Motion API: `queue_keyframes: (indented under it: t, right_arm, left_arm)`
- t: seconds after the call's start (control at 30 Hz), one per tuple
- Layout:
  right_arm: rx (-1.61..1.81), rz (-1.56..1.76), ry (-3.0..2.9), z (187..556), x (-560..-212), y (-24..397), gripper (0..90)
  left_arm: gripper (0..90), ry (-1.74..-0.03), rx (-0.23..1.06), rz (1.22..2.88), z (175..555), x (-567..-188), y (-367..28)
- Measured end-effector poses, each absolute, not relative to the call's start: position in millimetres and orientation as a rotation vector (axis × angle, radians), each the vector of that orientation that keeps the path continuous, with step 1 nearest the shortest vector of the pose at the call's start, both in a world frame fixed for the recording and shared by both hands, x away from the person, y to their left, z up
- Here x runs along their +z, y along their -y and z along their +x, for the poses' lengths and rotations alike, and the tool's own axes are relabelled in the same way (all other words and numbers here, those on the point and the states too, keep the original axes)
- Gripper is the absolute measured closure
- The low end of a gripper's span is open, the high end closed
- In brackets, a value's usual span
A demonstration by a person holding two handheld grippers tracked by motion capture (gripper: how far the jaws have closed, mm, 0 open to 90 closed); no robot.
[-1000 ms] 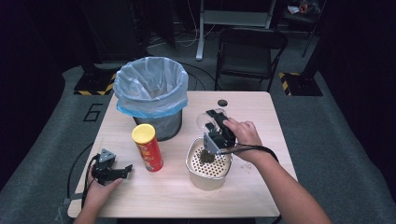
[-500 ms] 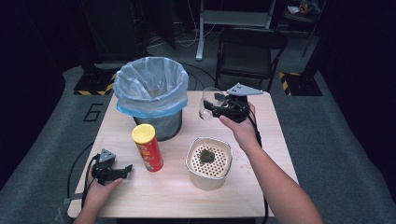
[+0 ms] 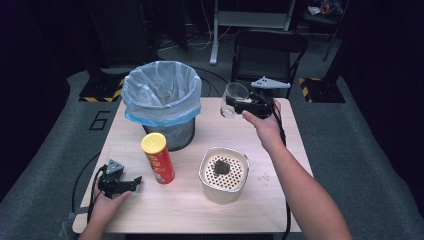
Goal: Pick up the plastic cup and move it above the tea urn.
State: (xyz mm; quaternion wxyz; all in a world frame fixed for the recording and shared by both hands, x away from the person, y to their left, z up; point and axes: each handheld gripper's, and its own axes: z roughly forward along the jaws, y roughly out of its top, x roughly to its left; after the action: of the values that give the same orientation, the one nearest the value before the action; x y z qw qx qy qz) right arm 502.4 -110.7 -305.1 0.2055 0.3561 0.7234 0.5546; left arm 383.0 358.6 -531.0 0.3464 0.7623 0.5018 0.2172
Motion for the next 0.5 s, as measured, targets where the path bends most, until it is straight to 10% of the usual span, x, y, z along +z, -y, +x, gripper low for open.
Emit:
queue_keyframes:
  t: [0.5]
  right_arm:
    - [1.544, 0.853, -2.097, 468.5, -280.0, 90.9, 40.9]
  left_arm:
    - [13.2, -1.302, 0.562, 1.978, 383.0, -531.1, -358.5]
